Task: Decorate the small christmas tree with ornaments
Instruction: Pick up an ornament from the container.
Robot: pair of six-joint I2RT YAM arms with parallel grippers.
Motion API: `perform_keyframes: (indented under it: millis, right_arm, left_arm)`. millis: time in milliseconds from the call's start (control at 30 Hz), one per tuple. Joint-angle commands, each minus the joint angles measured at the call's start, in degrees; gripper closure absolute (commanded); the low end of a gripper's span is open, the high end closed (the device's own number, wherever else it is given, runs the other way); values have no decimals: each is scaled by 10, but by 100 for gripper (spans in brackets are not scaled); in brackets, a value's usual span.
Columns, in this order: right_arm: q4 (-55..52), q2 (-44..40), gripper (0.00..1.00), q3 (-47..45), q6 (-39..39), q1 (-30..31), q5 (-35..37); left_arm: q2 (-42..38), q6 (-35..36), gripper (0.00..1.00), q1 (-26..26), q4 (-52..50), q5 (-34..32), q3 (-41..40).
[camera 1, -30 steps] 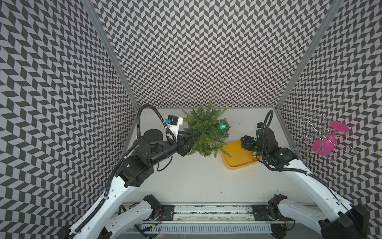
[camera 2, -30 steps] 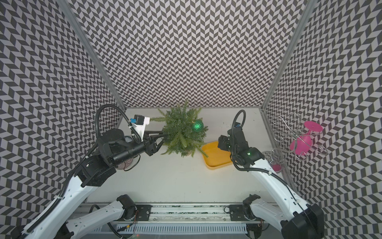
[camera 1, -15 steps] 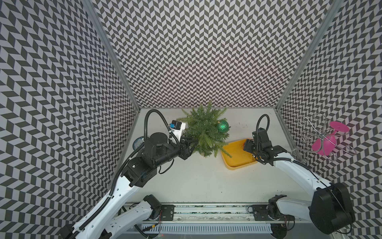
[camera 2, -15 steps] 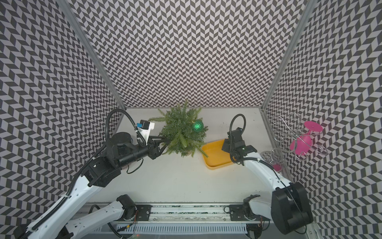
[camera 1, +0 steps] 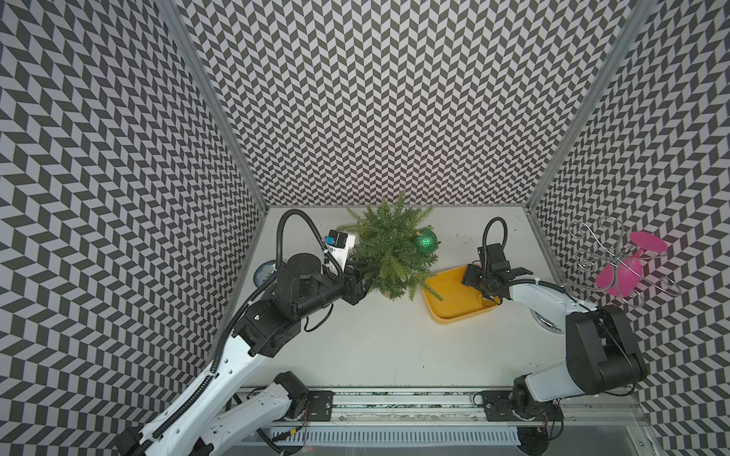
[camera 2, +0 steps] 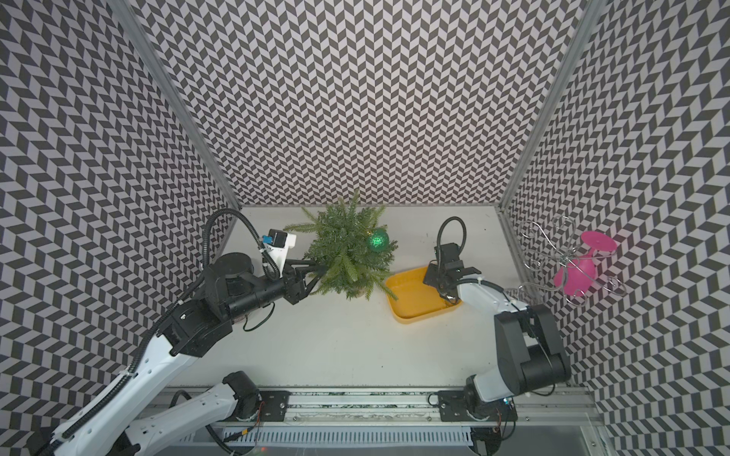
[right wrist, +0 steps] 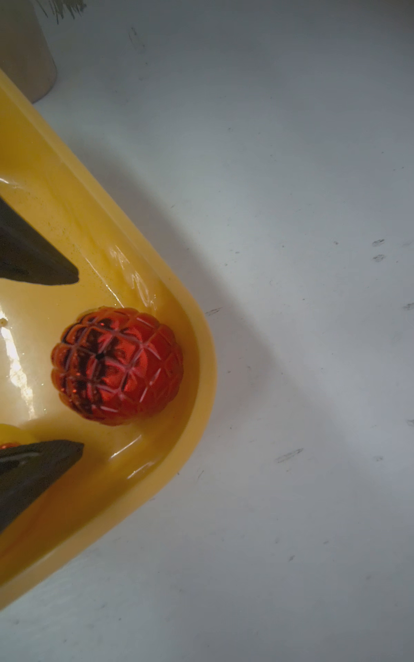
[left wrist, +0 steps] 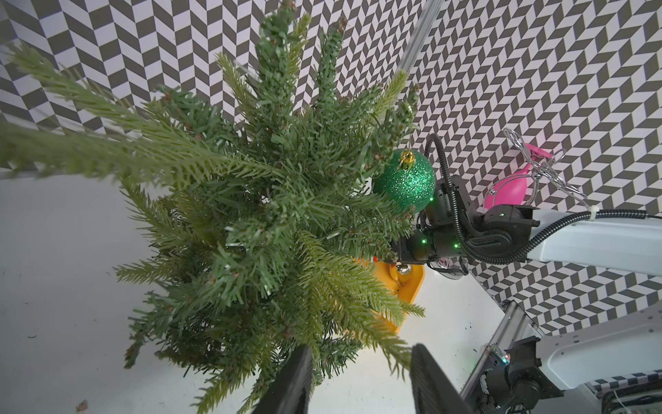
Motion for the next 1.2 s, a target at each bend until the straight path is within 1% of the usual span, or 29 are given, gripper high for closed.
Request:
perform_keyframes:
  millis: [0,133,333,500,700,900,1167]
  right_arm:
    - [42,12,30,13,6,-1,-25]
    - [57,5,30,8,0,-1,-35]
    - [55,-2,29,1,7,-9,-11]
    - [57,13,29,8,3,-17,-15]
    - [58,37,31,25,-1,-21,-31]
    - [68,53,32,27,-1,-23,-49]
    - [76,68,35,25,0,-24,-51]
  left_arm:
    - [-9,-7,53,1,13,-3,-6]
    - [-7,-10,53,1,16,-5,-7]
    - [-3,-12,53,1,23,-3,-10]
    - [2,-11,53,1,27,2,-8]
    - [-2,-6,53,1,36,23,-15]
    - [-11,1,52,1,53,64,-26]
    - [-9,3,52,1,56,68,-28]
